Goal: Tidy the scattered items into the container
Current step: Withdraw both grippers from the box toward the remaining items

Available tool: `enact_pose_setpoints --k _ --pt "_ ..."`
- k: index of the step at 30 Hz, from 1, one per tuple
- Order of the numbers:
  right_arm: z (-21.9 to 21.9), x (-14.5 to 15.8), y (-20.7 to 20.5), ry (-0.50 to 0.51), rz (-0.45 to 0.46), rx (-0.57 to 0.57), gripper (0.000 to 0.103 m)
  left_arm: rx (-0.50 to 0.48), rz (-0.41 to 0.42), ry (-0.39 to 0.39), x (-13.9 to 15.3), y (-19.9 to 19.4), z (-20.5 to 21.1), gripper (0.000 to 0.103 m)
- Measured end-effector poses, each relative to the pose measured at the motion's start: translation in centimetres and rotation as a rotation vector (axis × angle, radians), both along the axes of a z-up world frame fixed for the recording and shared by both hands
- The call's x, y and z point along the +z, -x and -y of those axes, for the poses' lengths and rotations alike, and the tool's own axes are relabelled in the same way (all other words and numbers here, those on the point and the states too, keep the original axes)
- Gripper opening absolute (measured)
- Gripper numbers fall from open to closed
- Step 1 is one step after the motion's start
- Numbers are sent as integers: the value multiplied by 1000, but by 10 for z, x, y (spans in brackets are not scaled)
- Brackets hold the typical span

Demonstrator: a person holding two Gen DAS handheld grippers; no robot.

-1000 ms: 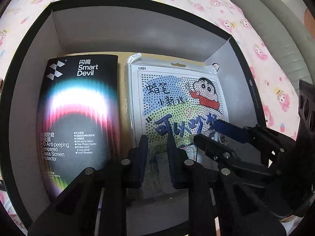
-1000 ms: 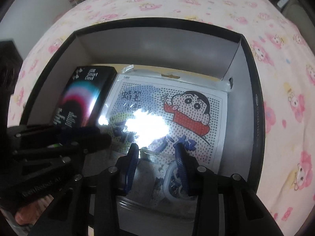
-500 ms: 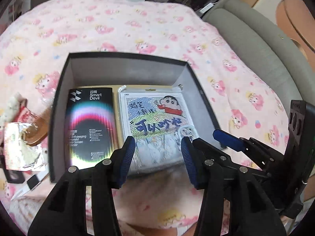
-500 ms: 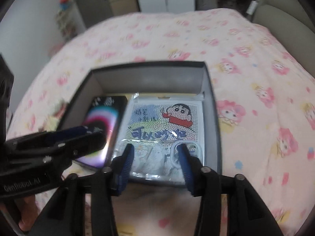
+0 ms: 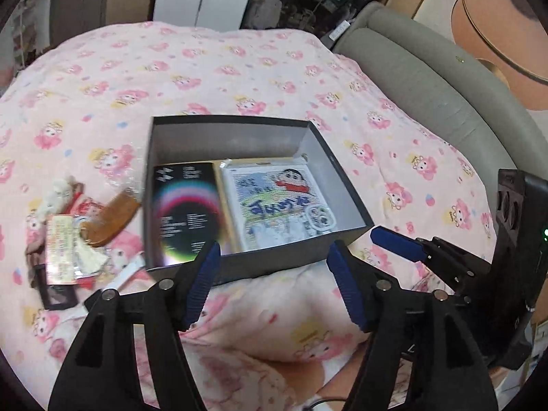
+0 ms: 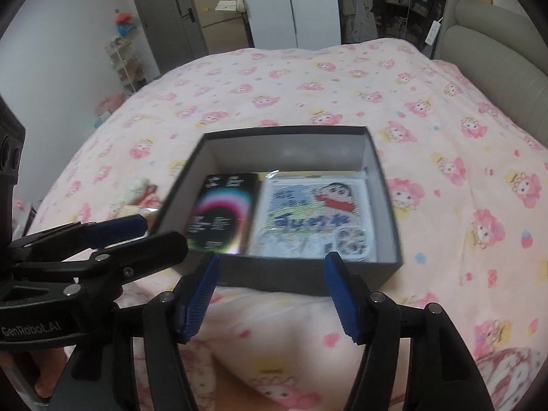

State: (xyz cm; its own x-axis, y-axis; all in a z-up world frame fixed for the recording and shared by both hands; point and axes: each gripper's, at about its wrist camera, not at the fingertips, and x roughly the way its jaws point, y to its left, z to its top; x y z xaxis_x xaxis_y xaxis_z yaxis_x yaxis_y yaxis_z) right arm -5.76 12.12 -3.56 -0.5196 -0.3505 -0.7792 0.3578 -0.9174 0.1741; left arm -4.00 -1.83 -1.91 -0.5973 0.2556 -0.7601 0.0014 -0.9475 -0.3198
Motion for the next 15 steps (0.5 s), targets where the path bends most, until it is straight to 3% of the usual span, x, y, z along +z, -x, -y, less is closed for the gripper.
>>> enact_pose_setpoints --k 7,15 --pt "42 -3 -10 -21 -3 42 60 69 -1 35 -3 -20 38 69" --pt "104 -13 -10 -26 29 161 60 187 20 10 -20 -48 101 69"
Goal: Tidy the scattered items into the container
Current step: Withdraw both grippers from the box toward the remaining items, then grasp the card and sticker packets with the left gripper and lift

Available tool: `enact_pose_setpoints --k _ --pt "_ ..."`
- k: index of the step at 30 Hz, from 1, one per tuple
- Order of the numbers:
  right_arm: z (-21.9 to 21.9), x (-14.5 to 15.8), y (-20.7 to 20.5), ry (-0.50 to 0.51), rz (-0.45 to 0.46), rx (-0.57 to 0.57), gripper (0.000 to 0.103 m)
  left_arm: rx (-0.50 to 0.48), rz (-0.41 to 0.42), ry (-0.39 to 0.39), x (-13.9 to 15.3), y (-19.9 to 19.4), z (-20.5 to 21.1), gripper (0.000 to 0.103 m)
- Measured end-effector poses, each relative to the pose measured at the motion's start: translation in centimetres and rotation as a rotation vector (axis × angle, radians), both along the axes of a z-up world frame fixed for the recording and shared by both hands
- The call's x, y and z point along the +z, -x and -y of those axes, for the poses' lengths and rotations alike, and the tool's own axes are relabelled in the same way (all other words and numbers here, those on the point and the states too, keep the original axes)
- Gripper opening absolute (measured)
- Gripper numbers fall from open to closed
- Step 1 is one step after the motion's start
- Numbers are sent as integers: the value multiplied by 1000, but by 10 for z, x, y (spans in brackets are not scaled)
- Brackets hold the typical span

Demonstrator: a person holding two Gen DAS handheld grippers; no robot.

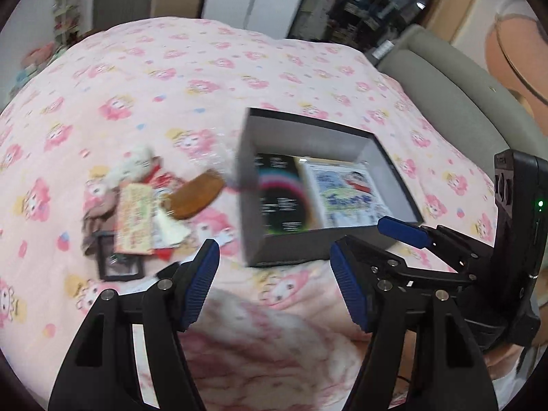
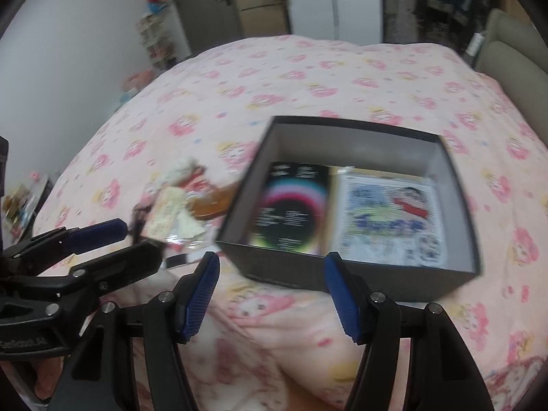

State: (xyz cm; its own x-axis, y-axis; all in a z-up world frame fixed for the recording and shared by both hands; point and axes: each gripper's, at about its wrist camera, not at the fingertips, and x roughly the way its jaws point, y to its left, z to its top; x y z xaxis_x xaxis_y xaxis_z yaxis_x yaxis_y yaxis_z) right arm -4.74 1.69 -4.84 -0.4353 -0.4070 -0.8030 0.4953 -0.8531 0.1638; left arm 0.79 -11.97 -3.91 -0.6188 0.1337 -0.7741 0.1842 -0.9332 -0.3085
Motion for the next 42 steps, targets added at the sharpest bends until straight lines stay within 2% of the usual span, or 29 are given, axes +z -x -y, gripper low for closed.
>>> enact_pose_setpoints --k 3,11,14,16,19,24,30,31,32,33,36,39,42 --pt "26 -6 3 -7 11 56 60 66 15 -15 -10 -12 31 69" --pt "99 -31 18 -20 115 212 60 250 79 -100 -58 -37 108 67" --pt "125 -44 25 -38 151 251 60 308 118 -149 -83 -42 134 60" --pt "135 -51 28 -55 158 256 60 331 133 -197 -100 -43 148 48" --pt "147 -64 36 -71 188 261 59 346 103 -244 -112 -42 164 39" --pt "157 -81 48 -95 217 238 59 326 45 -296 -120 -22 182 36" --pt "167 -83 52 -135 189 229 60 292 105 -338 -148 16 191 36" --pt "167 -84 53 -136 187 232 60 278 111 -352 -150 20 190 21" --pt "166 -84 54 -135 189 233 60 271 129 -360 -153 22 189 11" --pt "165 -84 54 -133 192 232 60 266 145 -363 -155 22 187 6" --pt "165 -84 56 -120 212 221 60 270 115 -406 -153 9 189 4" --pt "167 -85 54 -135 216 224 60 323 83 -393 -144 -18 197 3" --pt "174 -83 54 -94 244 259 60 384 60 -387 -137 -51 211 3"
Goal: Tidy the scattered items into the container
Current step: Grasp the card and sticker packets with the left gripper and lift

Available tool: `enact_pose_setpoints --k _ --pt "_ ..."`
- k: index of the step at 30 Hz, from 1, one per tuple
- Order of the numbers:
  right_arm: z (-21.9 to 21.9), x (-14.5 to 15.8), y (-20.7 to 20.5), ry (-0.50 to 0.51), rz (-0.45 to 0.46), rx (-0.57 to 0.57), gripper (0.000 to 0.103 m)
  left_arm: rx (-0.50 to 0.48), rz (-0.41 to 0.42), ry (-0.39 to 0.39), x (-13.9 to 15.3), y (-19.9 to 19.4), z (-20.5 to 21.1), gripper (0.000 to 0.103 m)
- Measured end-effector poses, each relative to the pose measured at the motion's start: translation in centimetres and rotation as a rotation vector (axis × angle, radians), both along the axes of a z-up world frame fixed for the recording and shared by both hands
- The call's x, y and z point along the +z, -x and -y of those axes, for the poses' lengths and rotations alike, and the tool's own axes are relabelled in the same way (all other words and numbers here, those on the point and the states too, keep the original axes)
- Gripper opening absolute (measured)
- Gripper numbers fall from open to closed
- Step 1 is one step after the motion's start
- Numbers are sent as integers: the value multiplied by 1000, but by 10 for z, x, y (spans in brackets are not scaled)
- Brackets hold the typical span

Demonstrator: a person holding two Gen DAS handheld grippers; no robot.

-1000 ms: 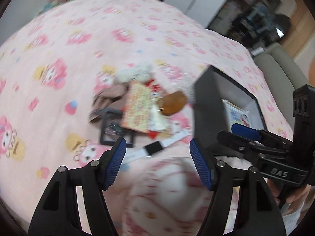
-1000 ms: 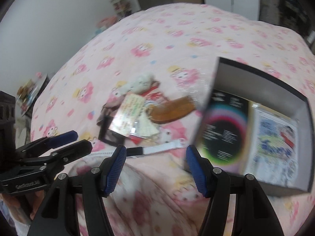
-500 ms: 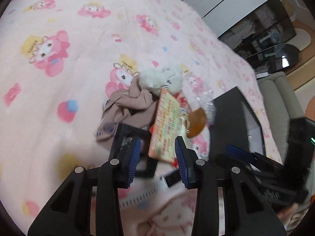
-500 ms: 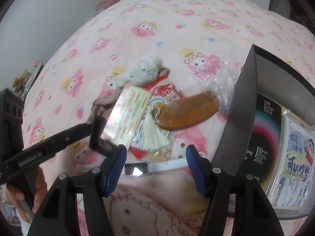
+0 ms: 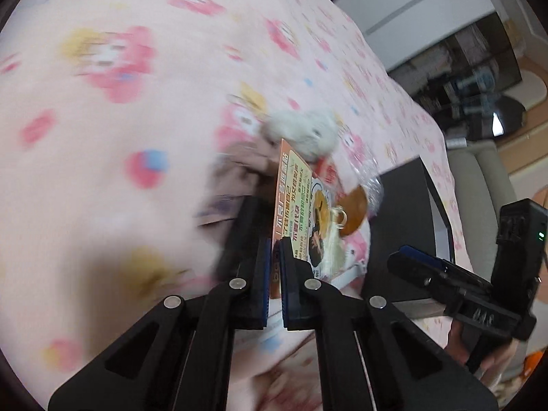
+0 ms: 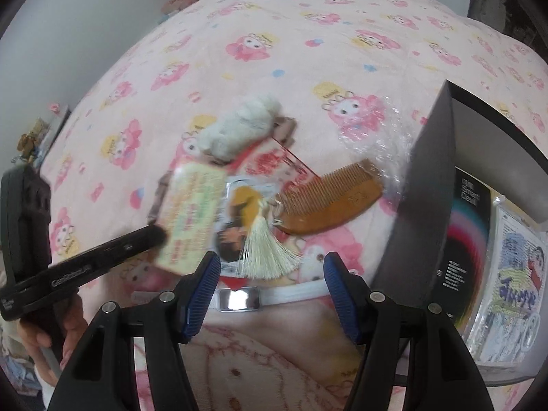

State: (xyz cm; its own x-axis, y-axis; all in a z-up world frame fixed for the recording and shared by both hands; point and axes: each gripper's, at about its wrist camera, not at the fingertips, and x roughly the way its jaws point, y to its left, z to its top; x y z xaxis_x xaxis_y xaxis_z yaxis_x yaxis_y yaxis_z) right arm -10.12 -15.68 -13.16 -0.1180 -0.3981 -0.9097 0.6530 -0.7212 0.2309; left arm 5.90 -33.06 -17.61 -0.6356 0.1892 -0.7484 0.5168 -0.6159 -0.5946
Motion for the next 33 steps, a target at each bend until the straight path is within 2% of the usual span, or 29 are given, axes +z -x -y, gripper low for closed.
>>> enact_pose_setpoints --k 3,6,10,14,16,18,24,26,29,33 --pt "15 -7 0 22 81 57 60 -19 14 -7 -2 -15 4 4" --pt "33 -21 0 21 147 111 60 -15 47 24 -5 -17 4 7" --pt "45 -45 9 -32 228 118 60 -21 25 31 -7 -10 7 28" --pt "43 -67 11 -148 203 96 60 -48 28 44 -12 1 5 29" --pt "44 -78 11 -166 252 104 60 -51 31 30 -17 7 4 28" --pt "44 -85 14 -122 323 108 61 -54 28 19 -21 11 2 22" --pt "45 -100 18 9 463 135 60 -47 22 -13 -26 12 -5 21" --pt "46 -102 17 50 499 147 48 -56 26 -9 -25 13 -11 17" --pt "44 -97 13 123 507 158 42 -73 0 -15 -15 12 -19 9" --pt "38 -77 4 220 470 154 41 -74 -45 22 12 7 -24 8"
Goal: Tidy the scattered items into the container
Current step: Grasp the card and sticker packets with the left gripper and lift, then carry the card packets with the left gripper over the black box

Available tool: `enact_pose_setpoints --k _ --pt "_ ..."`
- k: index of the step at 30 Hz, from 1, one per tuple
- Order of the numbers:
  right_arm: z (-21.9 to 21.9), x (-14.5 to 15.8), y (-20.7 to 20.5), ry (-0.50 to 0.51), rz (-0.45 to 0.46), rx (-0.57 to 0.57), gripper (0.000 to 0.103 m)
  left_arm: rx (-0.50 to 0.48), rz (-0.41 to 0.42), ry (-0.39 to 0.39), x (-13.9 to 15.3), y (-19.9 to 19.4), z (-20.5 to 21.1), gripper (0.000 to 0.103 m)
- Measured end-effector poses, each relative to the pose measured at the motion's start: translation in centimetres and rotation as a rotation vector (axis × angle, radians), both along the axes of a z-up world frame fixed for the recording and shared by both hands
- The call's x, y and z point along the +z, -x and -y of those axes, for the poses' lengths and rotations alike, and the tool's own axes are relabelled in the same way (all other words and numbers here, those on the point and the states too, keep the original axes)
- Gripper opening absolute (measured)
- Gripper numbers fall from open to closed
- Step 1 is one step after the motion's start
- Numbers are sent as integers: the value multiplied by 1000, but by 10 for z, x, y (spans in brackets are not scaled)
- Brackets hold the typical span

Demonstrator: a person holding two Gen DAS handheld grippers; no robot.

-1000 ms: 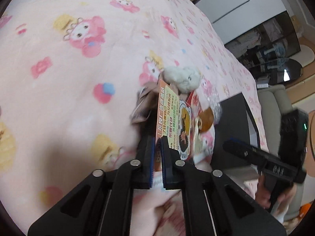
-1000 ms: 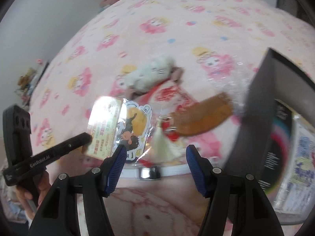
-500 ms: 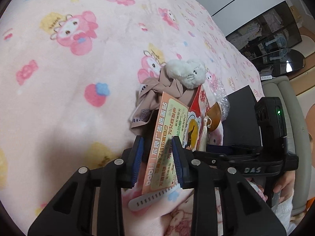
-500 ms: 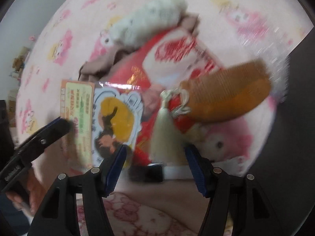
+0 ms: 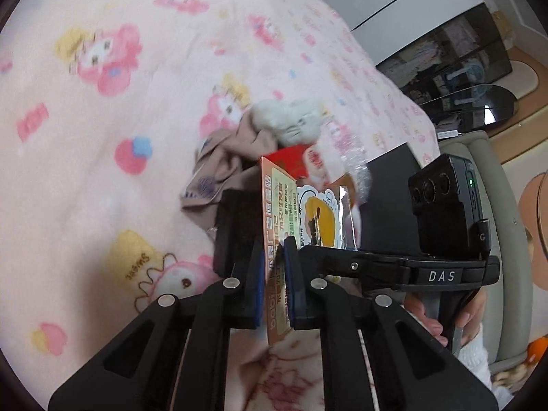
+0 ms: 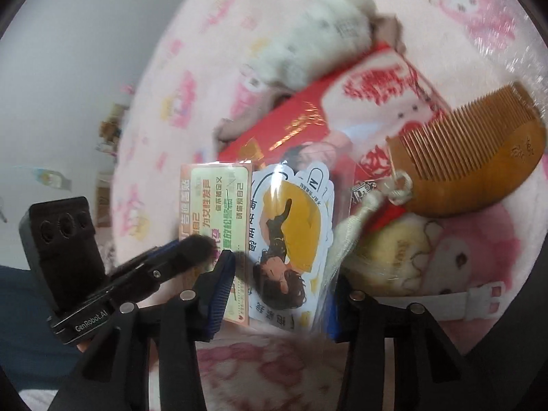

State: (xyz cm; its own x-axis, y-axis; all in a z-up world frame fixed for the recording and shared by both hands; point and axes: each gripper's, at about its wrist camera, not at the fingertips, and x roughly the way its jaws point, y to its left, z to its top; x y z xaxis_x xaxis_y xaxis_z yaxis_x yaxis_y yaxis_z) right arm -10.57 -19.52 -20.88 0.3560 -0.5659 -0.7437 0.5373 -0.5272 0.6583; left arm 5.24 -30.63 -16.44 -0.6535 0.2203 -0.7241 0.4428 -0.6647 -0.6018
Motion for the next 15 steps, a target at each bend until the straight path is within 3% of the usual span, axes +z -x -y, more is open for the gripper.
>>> enact_pose_setpoints --k 5,9,15 --pt "-7 42 -12 78 -76 -34 41 -14 -72 23 37 -6 -8 8" --pt "-21 75 -15 85 -132 -80 41 -54 -113 34 59 -4 -22 9" --pt "-68 112 -16 98 -197 -159 42 -138 -186 35 87 8 -58 9"
